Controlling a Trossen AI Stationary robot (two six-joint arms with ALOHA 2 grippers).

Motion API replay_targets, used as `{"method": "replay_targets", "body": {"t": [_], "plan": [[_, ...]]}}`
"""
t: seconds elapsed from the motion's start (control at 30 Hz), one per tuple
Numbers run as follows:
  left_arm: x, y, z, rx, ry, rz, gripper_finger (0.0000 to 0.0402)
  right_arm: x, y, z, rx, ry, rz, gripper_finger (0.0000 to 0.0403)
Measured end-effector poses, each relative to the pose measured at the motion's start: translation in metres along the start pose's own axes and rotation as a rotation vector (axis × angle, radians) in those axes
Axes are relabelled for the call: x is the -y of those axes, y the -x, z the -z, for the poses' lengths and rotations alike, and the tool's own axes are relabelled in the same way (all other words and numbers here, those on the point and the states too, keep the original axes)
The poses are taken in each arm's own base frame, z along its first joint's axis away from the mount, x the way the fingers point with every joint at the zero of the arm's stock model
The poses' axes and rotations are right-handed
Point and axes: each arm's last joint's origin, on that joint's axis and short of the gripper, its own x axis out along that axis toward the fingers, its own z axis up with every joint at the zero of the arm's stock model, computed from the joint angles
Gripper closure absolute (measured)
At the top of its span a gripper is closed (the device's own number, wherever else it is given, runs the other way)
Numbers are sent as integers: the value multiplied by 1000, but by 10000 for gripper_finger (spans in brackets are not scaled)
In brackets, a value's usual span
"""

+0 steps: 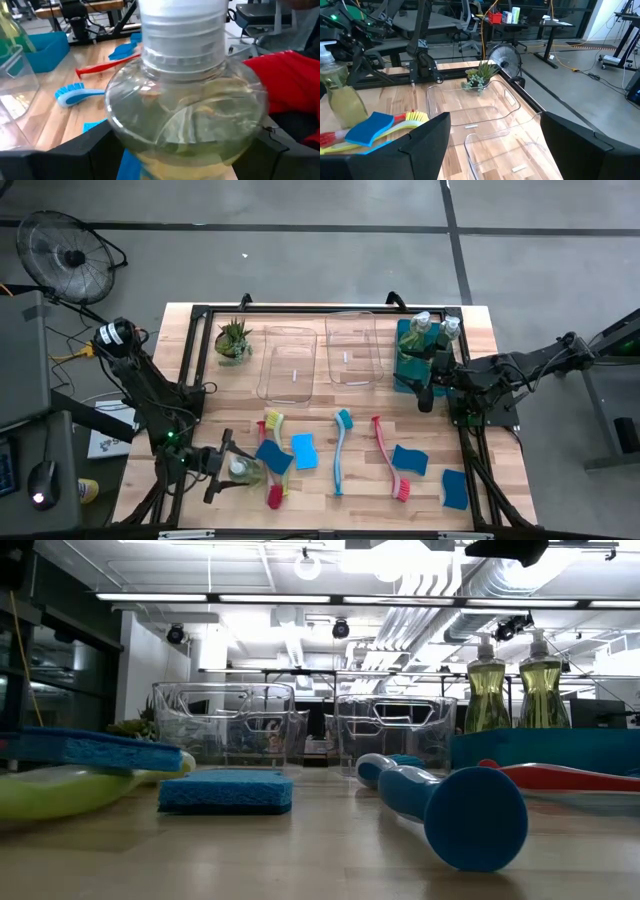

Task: Pick & Place Kitchen Sink Supplies
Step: Put the green dishwashing liquid dispenser into the blue bin

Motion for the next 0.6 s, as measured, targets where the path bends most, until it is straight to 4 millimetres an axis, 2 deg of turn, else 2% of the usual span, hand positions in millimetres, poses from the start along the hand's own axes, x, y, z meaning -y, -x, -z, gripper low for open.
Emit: {"method": "replay_targets", "body": {"t": [0.33, 0.6], "plan": [[0, 0, -1, 16, -6, -24, 32, 0, 0, 0, -2, 2, 0, 98], [2, 1, -13, 98, -18, 2, 25, 0, 0, 0, -2, 2, 1, 98]]}}
